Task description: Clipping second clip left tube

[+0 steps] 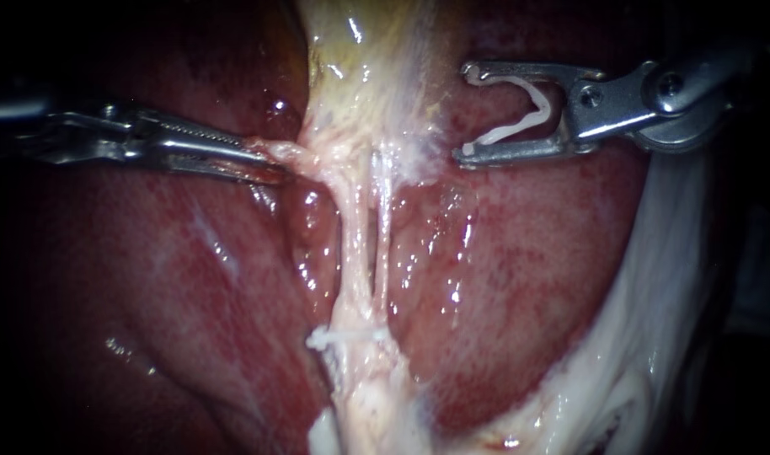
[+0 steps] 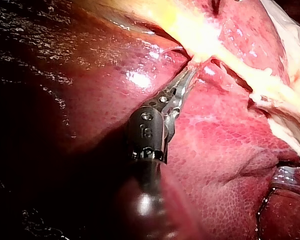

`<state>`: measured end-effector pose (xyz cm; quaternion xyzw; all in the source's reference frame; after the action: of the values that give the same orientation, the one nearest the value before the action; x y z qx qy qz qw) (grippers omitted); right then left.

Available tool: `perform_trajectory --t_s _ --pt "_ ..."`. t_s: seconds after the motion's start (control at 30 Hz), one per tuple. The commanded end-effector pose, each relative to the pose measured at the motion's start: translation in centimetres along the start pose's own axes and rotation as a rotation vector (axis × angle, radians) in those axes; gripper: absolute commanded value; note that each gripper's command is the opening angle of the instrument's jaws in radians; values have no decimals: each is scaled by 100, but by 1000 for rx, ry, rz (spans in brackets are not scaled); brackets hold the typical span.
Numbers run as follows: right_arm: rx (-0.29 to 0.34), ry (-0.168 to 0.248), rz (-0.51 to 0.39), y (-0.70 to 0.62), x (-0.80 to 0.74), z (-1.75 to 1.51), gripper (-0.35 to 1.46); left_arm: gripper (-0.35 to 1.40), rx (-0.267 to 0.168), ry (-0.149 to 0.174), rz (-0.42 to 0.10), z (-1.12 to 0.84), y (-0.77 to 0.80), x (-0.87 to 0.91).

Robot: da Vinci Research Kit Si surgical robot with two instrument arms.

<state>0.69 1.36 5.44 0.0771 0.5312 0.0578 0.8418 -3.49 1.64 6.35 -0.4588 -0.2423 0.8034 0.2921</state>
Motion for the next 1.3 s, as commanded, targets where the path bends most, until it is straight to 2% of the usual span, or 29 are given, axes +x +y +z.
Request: perform_trajectory --t_s 0.03,0.13,0.27,0.4,0.57,0.6,0.73,1.0,1.2,1.3 --pt "3 1 1 0 -1 0 49 -35 -2 0 -1 -3 1 2" --pt "3 1 1 0 -1 0 49 -35 -11 -1 -4 -16 1 8" --pt "5 3 1 0 -1 0 49 -35 2 0 -13 -44 2 23" --pt "8 4 1 0 0 0 49 -35 19 28 -26 -77 9 40" --pt "27 13 -7 -4 1 3 49 -35 28 38 -13 -95 16 51" --pt "38 19 16 -6 1 4 49 -35 28 38 -13 -96 17 52" --pt "87 39 131 -21 7 13 49 -35 30 38 -8 -96 20 52" --pt "198 57 369 -68 22 55 49 -35 31 38 -9 -96 21 52" --pt "256 58 497 -97 15 92 48 -35 32 38 -3 -96 23 53" --pt "284 60 547 -106 8 105 48 -35 32 38 -4 -96 24 53"
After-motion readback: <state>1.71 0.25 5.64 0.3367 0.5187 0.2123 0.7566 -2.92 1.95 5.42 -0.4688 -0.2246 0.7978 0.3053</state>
